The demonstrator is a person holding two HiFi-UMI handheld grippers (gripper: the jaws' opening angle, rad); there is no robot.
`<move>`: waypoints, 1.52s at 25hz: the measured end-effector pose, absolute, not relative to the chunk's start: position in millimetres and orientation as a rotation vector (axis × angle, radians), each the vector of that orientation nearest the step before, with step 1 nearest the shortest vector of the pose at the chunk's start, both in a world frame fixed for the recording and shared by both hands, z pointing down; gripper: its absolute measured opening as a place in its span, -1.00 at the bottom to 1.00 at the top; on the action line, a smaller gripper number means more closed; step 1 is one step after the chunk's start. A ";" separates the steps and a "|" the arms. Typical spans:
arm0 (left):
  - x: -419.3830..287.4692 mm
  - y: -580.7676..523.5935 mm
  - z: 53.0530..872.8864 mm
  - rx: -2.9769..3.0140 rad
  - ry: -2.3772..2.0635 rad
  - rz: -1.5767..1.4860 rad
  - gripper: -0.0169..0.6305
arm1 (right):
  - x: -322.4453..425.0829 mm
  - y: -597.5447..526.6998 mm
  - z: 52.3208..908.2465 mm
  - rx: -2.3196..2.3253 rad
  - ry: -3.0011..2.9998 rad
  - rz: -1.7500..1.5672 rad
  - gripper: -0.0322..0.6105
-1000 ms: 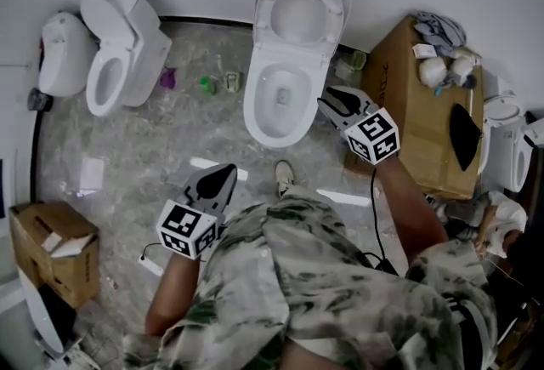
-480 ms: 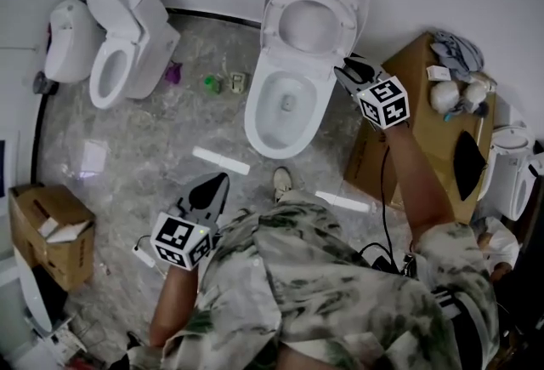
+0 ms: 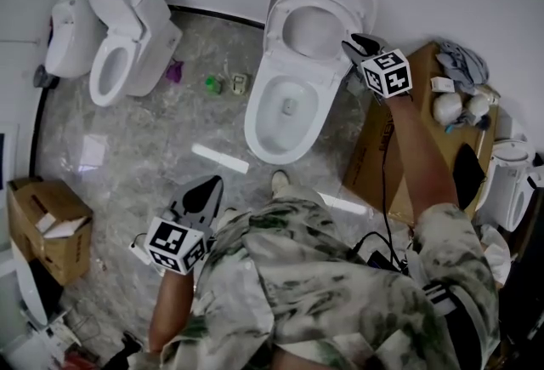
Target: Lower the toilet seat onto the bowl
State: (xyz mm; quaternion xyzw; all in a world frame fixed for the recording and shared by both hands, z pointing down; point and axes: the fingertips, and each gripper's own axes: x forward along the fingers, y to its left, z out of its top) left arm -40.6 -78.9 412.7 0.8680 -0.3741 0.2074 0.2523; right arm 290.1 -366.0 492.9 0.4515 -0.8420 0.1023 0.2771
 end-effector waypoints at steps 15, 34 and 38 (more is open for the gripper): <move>-41.9 -98.5 422.2 2.319 -1.046 0.620 -0.88 | 304.7 -459.7 501.6 1.156 -2.163 0.141 -0.38; -64.8 -106.5 429.6 2.267 -1.113 0.647 -0.88 | 306.3 -511.3 528.4 1.102 -2.068 0.159 -0.45; -60.4 -103.7 431.7 2.256 -1.104 0.636 -0.88 | 309.3 -510.2 529.4 1.116 -2.065 0.154 -0.54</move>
